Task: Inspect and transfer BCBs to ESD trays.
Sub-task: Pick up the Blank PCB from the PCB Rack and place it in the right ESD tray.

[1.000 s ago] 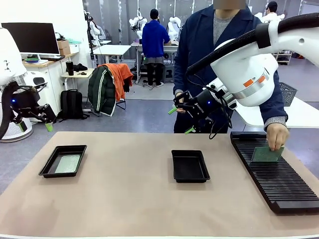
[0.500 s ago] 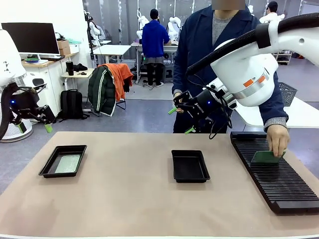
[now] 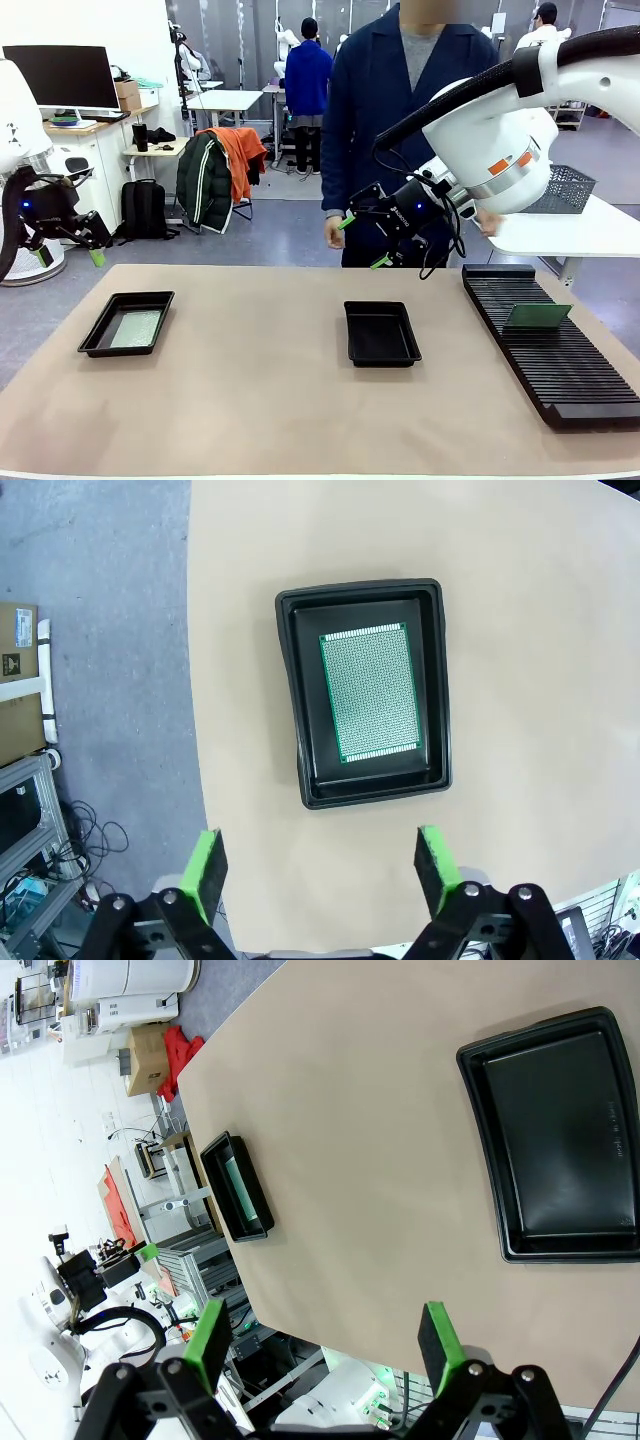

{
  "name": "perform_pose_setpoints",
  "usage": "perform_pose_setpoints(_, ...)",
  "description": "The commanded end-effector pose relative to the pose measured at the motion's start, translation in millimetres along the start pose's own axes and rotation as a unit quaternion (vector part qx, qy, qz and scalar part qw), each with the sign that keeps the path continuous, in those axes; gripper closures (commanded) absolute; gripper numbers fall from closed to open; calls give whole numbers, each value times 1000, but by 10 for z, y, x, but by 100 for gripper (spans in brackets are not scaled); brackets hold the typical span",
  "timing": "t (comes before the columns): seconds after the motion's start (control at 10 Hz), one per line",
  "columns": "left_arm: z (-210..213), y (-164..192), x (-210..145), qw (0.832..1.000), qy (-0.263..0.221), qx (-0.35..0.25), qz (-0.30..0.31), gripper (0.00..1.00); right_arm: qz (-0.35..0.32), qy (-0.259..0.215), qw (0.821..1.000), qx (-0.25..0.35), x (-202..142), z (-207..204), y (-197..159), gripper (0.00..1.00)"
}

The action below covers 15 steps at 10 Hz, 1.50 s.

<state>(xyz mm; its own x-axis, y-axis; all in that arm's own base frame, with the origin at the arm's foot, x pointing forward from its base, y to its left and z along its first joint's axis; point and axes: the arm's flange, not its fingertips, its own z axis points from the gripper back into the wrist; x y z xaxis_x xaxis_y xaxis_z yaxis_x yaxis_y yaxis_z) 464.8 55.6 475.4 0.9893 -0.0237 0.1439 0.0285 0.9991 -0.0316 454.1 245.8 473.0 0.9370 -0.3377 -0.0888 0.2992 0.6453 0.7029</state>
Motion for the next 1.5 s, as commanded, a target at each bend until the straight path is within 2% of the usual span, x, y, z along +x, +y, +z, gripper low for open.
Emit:
perform_pose_setpoints(0.0,-24,0,-18,1000,-4,0,-2,0,1,-5,1000,-5,15,-11,14,0)
perform_pose_setpoints(0.3,-24,0,-18,1000,-4,0,-2,0,0,0,1000,0,0,0,0,0)
perform_pose_setpoints(0.4,-24,0,-18,1000,-4,0,-2,0,82,-5,997,2,-67,366,-44,0)
perform_pose_setpoints(0.5,-24,0,-18,1000,-4,0,-2,0,124,-18,992,11,-141,751,-52,0)
perform_pose_setpoints(0.6,-24,0,-18,1000,-4,0,-2,0,170,-1,985,12,-198,1161,-36,0)
perform_pose_setpoints(0.7,-24,0,-18,1000,-4,0,-2,0,238,10,971,-12,-204,1584,-2,0)
perform_pose_setpoints(0.8,-24,0,-18,1000,-4,0,-2,0,329,37,943,-42,-235,2110,69,0)
perform_pose_setpoints(1.0,-24,0,-18,1000,-4,0,-2,0,473,73,872,-107,-146,3018,161,0)
perform_pose_setpoints(1.1,-24,0,-18,1000,-4,0,-2,0,528,99,831,-141,-49,3363,173,0)
perform_pose_setpoints(1.2,-24,0,-18,1000,-4,0,-2,0,589,135,777,-175,46,3633,169,0)
perform_pose_setpoints(1.4,-24,0,-18,1000,-4,0,-2,0,662,207,689,-210,159,3876,149,0)
